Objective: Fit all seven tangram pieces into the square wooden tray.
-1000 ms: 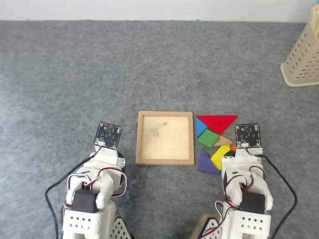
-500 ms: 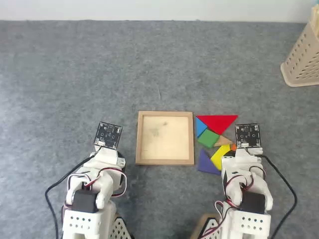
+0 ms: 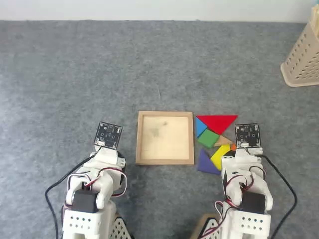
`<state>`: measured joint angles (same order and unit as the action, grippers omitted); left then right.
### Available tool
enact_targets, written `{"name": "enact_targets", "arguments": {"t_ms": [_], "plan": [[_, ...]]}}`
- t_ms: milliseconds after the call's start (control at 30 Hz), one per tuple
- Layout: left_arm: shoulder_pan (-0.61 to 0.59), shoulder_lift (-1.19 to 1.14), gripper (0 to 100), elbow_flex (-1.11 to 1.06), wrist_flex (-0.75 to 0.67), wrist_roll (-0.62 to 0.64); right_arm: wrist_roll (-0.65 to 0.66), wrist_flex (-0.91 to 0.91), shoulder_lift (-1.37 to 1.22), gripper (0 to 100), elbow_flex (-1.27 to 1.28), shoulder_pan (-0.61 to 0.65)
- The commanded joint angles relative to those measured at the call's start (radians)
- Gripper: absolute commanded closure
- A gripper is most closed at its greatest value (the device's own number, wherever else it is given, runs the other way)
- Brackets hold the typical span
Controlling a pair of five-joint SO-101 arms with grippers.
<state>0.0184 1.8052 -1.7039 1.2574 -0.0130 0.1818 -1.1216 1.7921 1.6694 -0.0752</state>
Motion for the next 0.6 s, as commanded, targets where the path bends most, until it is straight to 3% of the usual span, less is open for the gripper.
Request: {"name": "enact_targets", "arguments": {"t_ms": [0, 300, 467, 567], "plan": [[0.0, 0.021, 99, 0.019, 0.006, 0.006, -0.018, -0.004, 0.022, 99.2, 0.014, 0.002], [0.0, 0.021, 99, 0.019, 0.006, 0.006, -0.009, 0.15, 0.022, 99.2, -0.014, -0.061], [0.0, 0.021, 99, 0.019, 0.006, 0.006, -0.006, 0.088, 0.021, 99.2, -0.16, -0.228], [0.0, 0.021, 99, 0.019, 0.006, 0.006, 0.068, -0.019, 0.019, 99.2, -0.258, -0.211]]}}
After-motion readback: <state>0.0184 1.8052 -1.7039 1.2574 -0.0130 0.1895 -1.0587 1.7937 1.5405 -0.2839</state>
